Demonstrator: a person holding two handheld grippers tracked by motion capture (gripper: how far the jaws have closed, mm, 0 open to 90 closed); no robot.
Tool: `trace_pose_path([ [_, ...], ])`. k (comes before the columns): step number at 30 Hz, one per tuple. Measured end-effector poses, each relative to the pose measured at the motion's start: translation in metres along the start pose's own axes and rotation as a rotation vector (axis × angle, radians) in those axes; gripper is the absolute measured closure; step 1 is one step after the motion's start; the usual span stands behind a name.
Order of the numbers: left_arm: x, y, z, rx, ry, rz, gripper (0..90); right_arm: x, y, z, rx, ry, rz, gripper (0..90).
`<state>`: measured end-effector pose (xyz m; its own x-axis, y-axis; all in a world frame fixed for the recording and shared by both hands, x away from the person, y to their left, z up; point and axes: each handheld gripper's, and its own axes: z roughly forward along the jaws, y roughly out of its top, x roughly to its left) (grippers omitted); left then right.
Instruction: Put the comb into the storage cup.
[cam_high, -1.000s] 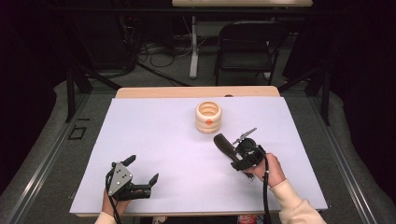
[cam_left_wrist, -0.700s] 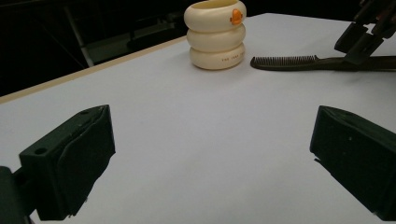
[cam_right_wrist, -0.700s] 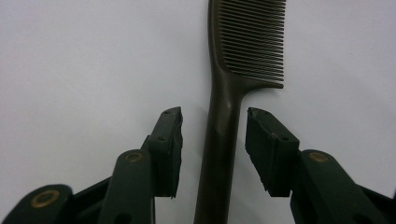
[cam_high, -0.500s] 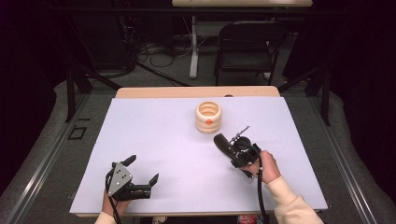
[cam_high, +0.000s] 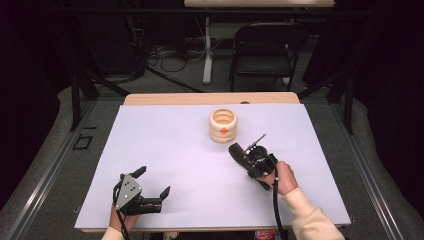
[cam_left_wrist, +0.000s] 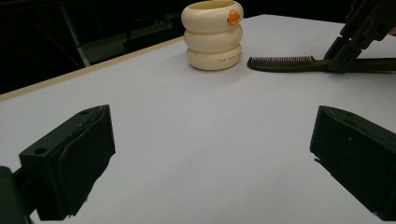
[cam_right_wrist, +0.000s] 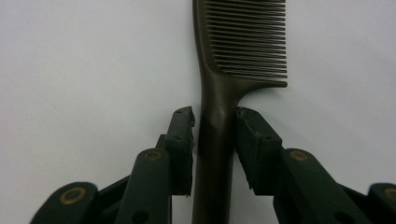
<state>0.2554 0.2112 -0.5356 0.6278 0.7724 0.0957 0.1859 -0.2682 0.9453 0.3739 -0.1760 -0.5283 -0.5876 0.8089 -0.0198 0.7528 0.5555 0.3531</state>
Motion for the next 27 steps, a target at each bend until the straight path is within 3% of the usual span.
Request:
trace_pose_path([
  [3, 0.000, 0.000, 0.000, 0.002, -0.001, -0.002, 0.2, 0.000, 0.000, 0.000, 0.024, -0.007, 0.011, 69.0],
  [7, 0.000, 0.000, 0.000, -0.001, -0.002, -0.004, 0.2, -0.001, -0.001, 0.003, 0.005, -0.006, 0.008, 69.8],
  [9, 0.000, 0.000, 0.000, -0.001, 0.000, -0.004, 0.2, -0.003, 0.000, 0.000, 0.057, 0.000, 0.014, 70.4],
  [12, 0.000, 0.000, 0.000, -0.002, 0.002, -0.003, 0.2, -0.006, -0.003, 0.006, -0.041, 0.035, 0.046, 71.5],
  [14, -0.001, 0.000, 0.000, -0.003, 0.003, -0.004, 0.2, -0.008, 0.000, -0.002, 0.069, 0.021, 0.024, 71.7],
  [15, -0.001, 0.000, 0.000, -0.004, 0.002, -0.005, 0.2, -0.008, 0.000, -0.002, 0.075, 0.019, 0.020, 71.8],
  [19, 0.000, 0.000, 0.000, -0.004, 0.002, -0.005, 0.2, -0.009, -0.003, 0.002, 0.004, 0.043, 0.037, 72.1],
  [20, 0.000, 0.000, 0.000, -0.002, 0.002, -0.005, 0.2, -0.008, -0.005, 0.005, -0.051, 0.054, 0.053, 72.2],
  [22, 0.000, 0.000, 0.000, -0.003, 0.001, -0.005, 0.2, -0.010, -0.004, 0.002, -0.017, 0.043, 0.035, 72.3],
  [27, 0.000, 0.000, 0.000, 0.000, 0.001, -0.005, 0.2, -0.009, -0.005, -0.003, -0.015, 0.044, 0.019, 72.3],
])
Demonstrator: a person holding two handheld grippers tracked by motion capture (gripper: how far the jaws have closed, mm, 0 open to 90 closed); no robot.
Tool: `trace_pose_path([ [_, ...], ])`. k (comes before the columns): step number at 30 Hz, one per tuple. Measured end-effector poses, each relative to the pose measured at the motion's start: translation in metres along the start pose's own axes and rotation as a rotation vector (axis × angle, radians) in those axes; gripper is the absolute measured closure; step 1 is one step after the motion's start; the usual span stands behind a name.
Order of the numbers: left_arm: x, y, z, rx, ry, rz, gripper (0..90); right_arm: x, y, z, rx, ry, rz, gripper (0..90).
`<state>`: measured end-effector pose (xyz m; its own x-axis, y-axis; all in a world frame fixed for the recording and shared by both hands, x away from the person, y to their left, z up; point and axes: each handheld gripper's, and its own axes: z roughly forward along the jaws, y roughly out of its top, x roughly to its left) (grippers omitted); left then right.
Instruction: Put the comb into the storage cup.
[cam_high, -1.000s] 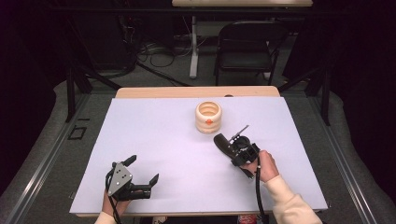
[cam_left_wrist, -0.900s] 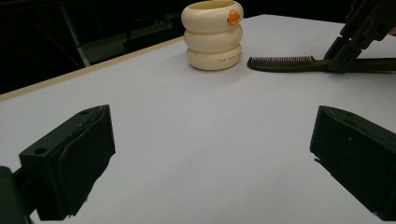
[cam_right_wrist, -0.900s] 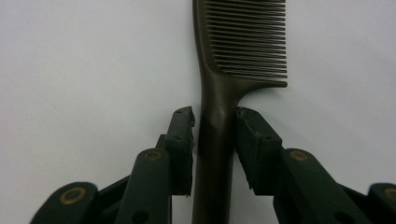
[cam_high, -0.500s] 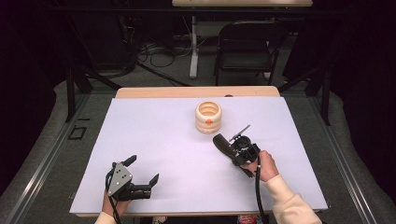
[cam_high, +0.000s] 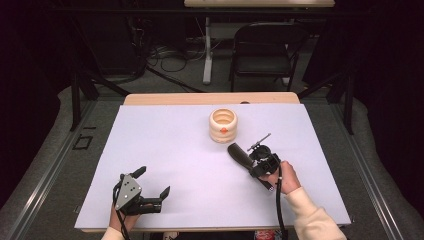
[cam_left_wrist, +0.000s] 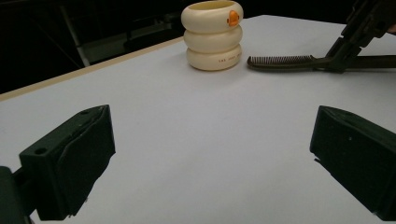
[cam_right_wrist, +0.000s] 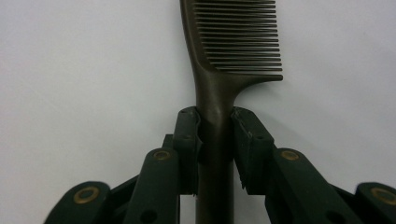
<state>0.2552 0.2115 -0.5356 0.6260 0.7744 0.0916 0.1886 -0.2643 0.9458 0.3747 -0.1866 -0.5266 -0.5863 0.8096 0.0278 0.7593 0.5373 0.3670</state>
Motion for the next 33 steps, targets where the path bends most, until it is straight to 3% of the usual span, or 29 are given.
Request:
trace_pose_path([
  [1, 0.000, 0.000, 0.000, 0.000, -0.001, 0.000, 0.2, 0.000, 0.000, -0.001, -0.001, 0.004, -0.003, 72.3],
  [2, 0.000, 0.000, 0.000, 0.000, -0.001, 0.000, 0.2, 0.001, -0.001, 0.001, -0.047, 0.008, 0.002, 72.3],
  [6, 0.000, 0.000, 0.000, 0.000, 0.002, -0.001, 0.2, 0.002, -0.001, -0.005, -0.008, 0.003, -0.011, 72.3],
  [7, 0.000, 0.000, 0.000, -0.001, 0.002, -0.001, 0.2, 0.002, -0.002, -0.005, -0.038, 0.007, -0.010, 72.3],
  [8, 0.000, 0.000, 0.000, 0.000, 0.002, 0.000, 0.2, 0.002, -0.002, -0.007, -0.019, 0.005, -0.017, 72.3],
  [16, 0.000, 0.000, 0.000, 0.001, 0.003, 0.000, 0.2, 0.003, -0.008, -0.011, -0.069, 0.013, -0.029, 72.3],
  [22, 0.000, 0.000, -0.001, 0.002, 0.005, 0.000, 0.1, 0.002, -0.010, -0.017, -0.062, 0.022, -0.035, 72.3],
  [24, 0.000, 0.000, -0.001, 0.000, 0.004, -0.001, 0.2, 0.002, -0.012, -0.017, -0.095, 0.022, -0.031, 72.3],
  [27, 0.000, 0.000, -0.001, 0.000, 0.005, -0.002, 0.2, 0.002, -0.012, -0.021, -0.075, 0.028, -0.040, 72.3],
  [28, 0.000, 0.000, -0.001, -0.001, 0.005, -0.002, 0.2, 0.003, -0.013, -0.019, -0.106, 0.029, -0.034, 72.3],
  [33, 0.000, 0.000, -0.001, 0.000, 0.005, -0.003, 0.2, 0.003, -0.015, -0.024, -0.107, 0.032, -0.044, 72.3],
])
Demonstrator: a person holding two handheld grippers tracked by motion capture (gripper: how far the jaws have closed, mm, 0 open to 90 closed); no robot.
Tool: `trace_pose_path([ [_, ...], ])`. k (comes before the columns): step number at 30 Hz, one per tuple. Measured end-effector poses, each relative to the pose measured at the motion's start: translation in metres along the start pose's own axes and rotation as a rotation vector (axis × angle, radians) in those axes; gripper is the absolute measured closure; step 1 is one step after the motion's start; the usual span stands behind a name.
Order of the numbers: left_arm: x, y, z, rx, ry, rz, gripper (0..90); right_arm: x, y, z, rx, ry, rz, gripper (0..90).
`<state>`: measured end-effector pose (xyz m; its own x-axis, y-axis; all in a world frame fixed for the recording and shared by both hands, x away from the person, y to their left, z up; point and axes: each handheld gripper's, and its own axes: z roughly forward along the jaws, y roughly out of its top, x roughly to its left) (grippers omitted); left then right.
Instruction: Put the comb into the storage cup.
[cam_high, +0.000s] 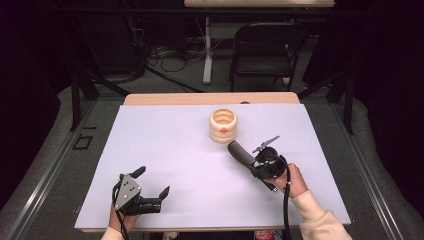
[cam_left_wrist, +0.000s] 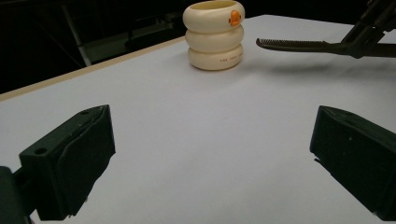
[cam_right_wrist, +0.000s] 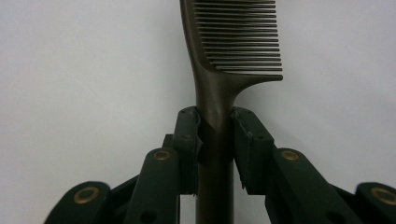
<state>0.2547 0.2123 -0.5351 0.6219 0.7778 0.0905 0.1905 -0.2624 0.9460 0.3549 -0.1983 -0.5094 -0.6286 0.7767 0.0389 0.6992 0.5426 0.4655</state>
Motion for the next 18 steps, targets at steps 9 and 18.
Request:
trace_pose_path([
  [9, 0.000, 0.000, 0.000, -0.001, 0.000, 0.000, 0.2, -0.002, -0.004, -0.006, -0.018, 0.007, 0.003, 72.3],
  [18, 0.000, 0.000, 0.000, -0.001, -0.001, -0.001, 0.2, -0.005, -0.007, -0.010, -0.050, 0.012, 0.017, 72.3],
])
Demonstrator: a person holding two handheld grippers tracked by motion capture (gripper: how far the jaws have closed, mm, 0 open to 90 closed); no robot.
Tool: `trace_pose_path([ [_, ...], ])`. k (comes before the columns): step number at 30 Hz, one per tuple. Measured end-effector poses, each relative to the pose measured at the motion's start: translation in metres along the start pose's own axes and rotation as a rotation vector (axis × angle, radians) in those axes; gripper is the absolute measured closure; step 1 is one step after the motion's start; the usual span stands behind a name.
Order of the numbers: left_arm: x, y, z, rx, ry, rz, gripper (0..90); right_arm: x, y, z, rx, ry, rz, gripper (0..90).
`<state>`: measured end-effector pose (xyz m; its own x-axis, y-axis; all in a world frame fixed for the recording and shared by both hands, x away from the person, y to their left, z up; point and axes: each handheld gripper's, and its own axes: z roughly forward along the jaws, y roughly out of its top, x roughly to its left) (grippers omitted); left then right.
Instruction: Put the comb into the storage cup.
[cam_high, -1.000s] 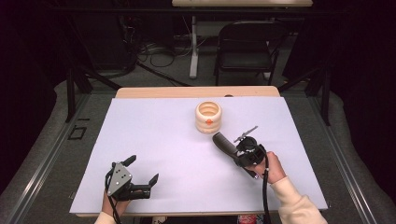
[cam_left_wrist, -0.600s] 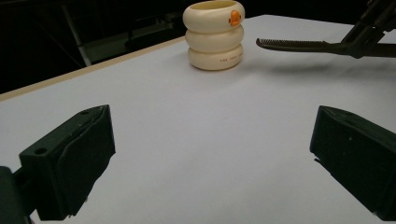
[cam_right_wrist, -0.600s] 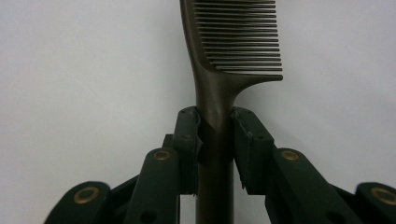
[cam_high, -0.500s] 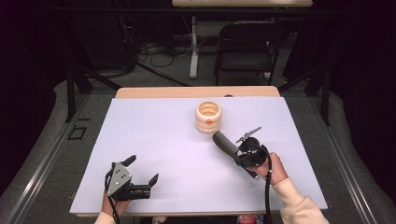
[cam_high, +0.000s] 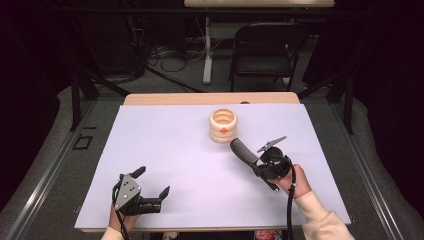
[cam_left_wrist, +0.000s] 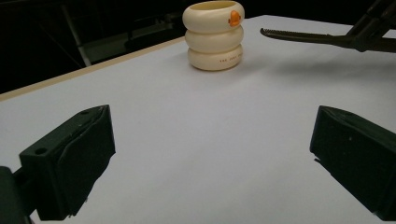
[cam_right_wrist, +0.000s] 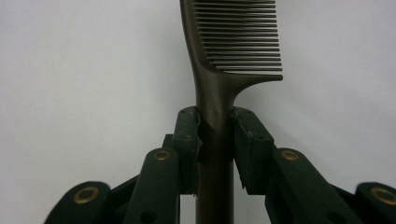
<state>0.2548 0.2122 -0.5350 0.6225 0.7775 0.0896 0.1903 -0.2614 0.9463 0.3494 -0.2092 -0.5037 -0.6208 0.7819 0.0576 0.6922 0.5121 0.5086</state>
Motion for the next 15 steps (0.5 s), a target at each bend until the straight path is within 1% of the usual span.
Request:
trace_pose_path([
  [5, 0.000, 0.000, 0.000, -0.001, 0.002, -0.001, 0.2, 0.001, 0.000, -0.001, -0.009, -0.002, 0.007, 72.3],
  [6, 0.000, 0.000, 0.000, 0.000, 0.001, 0.000, 0.1, 0.000, 0.001, -0.002, -0.009, -0.010, -0.003, 72.3],
  [7, 0.000, 0.000, 0.000, 0.001, 0.001, 0.000, 0.2, 0.001, 0.000, -0.002, -0.019, -0.008, 0.005, 72.3],
  [9, 0.000, 0.000, 0.000, -0.001, -0.001, 0.001, 0.2, 0.001, 0.000, -0.004, -0.028, -0.013, 0.003, 72.3],
  [10, 0.000, 0.000, 0.000, -0.001, -0.001, 0.000, 0.2, 0.000, -0.001, -0.006, -0.056, -0.011, -0.004, 72.3],
  [13, 0.000, 0.000, 0.000, -0.001, -0.002, 0.001, 0.2, 0.001, -0.001, -0.009, -0.071, -0.013, -0.008, 72.3],
  [14, 0.000, 0.000, 0.000, -0.001, -0.002, 0.003, 0.2, 0.001, -0.001, -0.009, -0.082, -0.016, -0.006, 72.4],
  [15, 0.000, 0.000, 0.000, -0.001, -0.001, 0.000, 0.2, 0.001, -0.001, -0.011, -0.105, -0.016, -0.014, 72.3],
])
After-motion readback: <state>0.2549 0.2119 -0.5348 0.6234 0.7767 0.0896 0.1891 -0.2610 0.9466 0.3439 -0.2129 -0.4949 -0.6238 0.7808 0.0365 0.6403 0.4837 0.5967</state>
